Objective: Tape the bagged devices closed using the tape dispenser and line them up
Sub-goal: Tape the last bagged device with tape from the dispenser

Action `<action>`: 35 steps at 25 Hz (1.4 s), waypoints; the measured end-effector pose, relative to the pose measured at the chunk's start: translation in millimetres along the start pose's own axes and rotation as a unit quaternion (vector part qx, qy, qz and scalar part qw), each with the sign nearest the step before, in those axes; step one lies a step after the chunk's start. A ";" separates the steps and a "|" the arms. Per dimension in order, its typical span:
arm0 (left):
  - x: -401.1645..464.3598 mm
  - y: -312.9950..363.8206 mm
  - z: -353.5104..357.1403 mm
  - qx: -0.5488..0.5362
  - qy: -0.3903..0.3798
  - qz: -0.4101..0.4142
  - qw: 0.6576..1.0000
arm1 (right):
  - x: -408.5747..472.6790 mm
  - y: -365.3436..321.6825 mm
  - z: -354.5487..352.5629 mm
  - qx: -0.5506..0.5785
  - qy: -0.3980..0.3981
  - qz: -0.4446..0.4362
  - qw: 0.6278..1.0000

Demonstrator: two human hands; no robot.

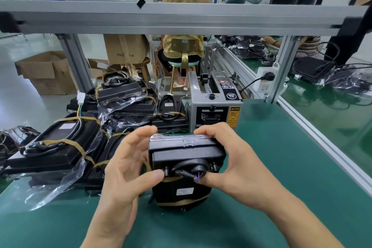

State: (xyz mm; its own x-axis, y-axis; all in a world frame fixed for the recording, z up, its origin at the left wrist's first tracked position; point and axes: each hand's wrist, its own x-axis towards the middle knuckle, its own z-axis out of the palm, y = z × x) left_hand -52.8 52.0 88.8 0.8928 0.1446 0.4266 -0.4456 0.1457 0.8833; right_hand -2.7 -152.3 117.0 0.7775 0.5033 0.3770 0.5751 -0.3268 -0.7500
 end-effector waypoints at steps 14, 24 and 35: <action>18.3 15.0 42.4 0.268 0.103 0.047 0.957 | 12.7 10.3 2.4 0.017 -0.025 -0.018 0.999; -7.5 21.3 22.9 0.387 0.058 0.090 0.916 | 11.1 55.5 12.5 0.177 0.115 0.212 0.954; -15.3 21.5 41.3 0.442 0.085 0.161 0.878 | 86.8 89.6 9.1 0.175 0.332 0.375 0.847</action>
State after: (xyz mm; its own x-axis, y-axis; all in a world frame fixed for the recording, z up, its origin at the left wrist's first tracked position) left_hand -73.3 12.5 109.3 0.6741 0.1935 0.7129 -0.3812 -0.7355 0.5601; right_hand 114.0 -130.5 77.6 0.9292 -0.3414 -0.1413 -0.1646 -0.0402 -0.9855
